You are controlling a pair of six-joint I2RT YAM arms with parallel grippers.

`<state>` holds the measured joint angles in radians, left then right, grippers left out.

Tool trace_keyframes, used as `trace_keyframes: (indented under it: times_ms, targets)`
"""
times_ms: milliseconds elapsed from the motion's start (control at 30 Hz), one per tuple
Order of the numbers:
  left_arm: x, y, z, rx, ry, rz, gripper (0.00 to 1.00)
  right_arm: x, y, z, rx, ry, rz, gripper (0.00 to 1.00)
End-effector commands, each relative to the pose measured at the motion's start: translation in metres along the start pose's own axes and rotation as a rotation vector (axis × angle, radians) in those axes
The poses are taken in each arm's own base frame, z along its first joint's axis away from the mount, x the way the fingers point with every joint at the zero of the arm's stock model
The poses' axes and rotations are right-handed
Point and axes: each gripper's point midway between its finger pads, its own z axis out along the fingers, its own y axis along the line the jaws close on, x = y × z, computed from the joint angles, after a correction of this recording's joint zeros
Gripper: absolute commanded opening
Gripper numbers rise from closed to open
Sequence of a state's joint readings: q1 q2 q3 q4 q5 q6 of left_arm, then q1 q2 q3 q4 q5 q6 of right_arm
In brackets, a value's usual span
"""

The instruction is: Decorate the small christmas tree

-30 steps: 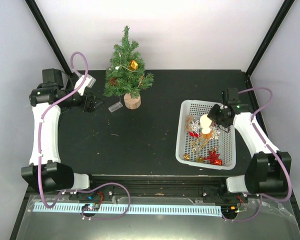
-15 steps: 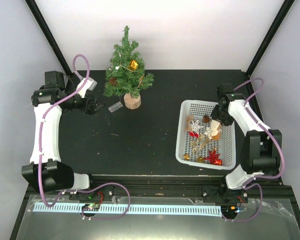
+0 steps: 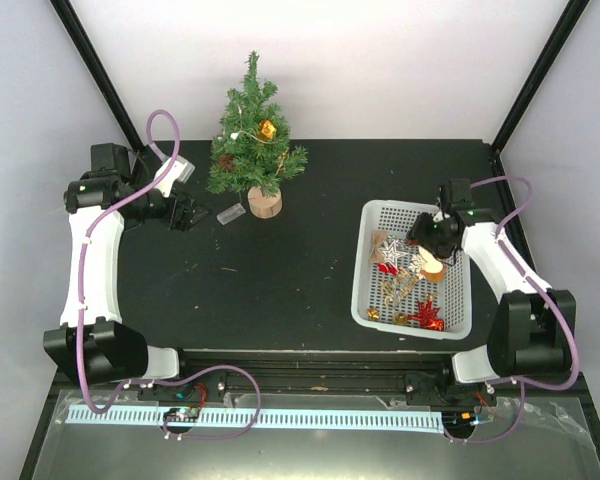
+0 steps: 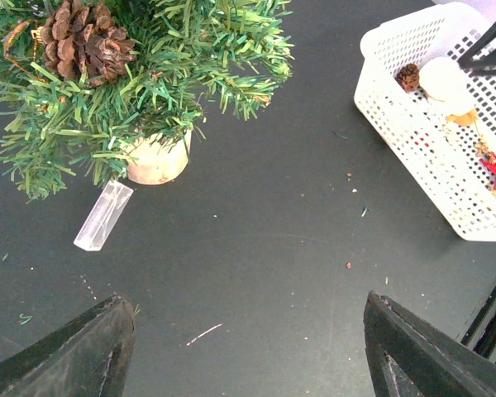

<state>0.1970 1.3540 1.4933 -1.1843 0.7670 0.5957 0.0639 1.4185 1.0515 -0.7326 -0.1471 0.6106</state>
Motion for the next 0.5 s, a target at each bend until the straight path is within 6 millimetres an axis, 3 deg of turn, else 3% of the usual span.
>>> trace_keyframes:
  times_ms: [0, 167, 467]
  targets:
    - [-0.003, -0.009, -0.004, 0.037, -0.018, 0.006, 0.77, 0.024, 0.014, 0.027, -0.116, 0.127, 0.057, 0.53]
    - [0.0, -0.01, -0.004, 0.042, -0.013, 0.0, 0.77, 0.031, 0.001, 0.043, -0.072, 0.146, 0.081, 0.52]
    - [-0.001, -0.015, -0.008, 0.044, -0.015, 0.008, 0.77, 0.031, 0.001, 0.065, -0.101, 0.143, 0.11, 0.48]
